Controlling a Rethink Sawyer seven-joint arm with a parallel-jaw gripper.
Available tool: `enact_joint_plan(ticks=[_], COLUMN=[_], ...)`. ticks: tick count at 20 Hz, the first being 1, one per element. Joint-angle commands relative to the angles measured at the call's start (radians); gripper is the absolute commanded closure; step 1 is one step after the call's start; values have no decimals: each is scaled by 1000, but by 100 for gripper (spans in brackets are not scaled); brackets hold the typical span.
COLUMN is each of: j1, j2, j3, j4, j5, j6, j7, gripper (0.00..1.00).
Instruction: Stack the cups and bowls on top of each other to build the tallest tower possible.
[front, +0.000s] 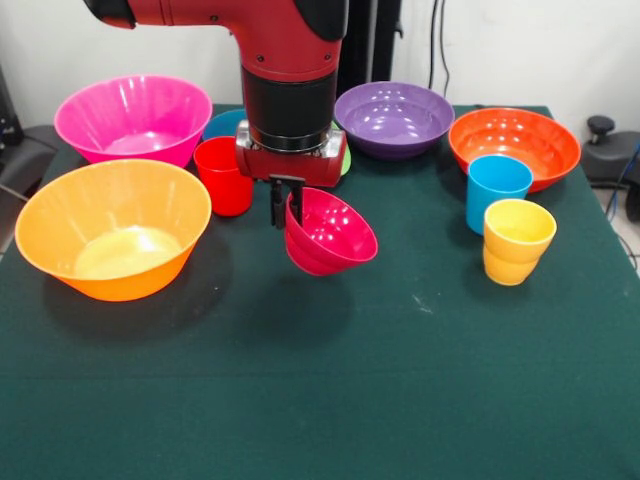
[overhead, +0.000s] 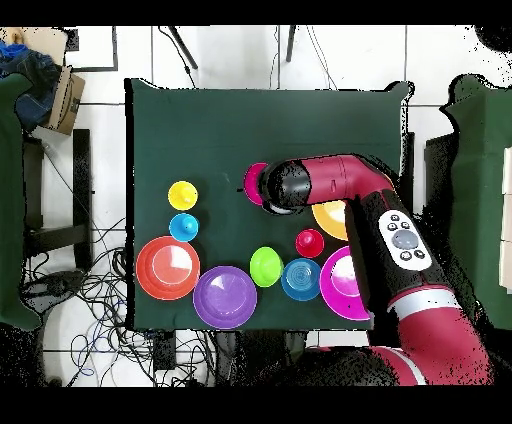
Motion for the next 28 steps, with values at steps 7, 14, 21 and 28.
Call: enact_joint_plan(ticks=[7, 14, 21, 28], j1=[31, 31, 32, 38], j2=[34, 34, 32, 21], j3=[32, 32, 31, 30], j4=[-47, -46, -44, -44], j5=[-43, -43, -43, -40], j6=[67, 67, 67, 90], j7=[-179, -180, -178, -185], gripper=[100, 100, 100, 100])
